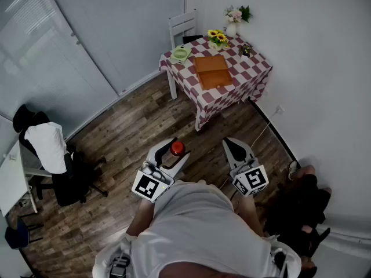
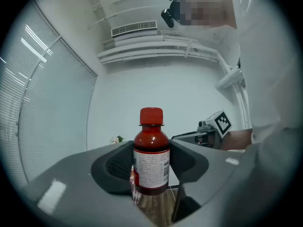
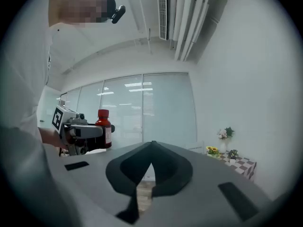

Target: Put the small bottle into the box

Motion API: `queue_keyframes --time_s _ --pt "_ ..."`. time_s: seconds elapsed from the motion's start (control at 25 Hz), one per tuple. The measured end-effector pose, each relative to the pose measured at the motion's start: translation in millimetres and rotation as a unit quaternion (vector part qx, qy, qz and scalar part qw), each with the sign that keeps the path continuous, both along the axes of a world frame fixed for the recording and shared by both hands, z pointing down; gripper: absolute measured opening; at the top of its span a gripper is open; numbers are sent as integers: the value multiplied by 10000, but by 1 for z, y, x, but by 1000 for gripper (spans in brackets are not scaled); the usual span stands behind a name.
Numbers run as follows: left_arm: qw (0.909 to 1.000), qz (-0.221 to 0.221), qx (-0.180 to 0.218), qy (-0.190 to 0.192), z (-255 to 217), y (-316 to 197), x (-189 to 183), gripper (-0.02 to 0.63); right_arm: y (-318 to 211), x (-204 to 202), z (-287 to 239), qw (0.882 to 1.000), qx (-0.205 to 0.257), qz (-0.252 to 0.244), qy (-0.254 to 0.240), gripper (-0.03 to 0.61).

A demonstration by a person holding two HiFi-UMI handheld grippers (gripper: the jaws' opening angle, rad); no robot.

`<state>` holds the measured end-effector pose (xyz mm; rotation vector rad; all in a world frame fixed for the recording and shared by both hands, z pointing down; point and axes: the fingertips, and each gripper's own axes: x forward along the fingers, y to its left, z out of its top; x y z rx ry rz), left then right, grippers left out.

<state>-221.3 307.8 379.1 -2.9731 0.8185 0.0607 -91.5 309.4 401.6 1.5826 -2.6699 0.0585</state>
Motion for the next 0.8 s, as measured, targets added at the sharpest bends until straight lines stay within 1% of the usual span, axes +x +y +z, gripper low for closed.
queue_keyframes --time_s 0.28,0.4,0.52,0.6,0.8 --pt "10000 -27 14 -34 1 0 1 219 2 3 0 10000 34 0 -24 0" --pt "9999 -6 43 -115 3 1 6 219 3 6 0 9999 83 -14 -63 0" --pt "9998 17 21 -199 8 5 16 219 7 16 5 9998 -7 3 -201 2" --pt "9997 35 -64 -213 13 7 23 219 11 25 12 9996 -96 15 -258 2" --pt "9995 -161 -211 -148 24 2 22 219 6 33 30 9988 -246 -93 -403 2"
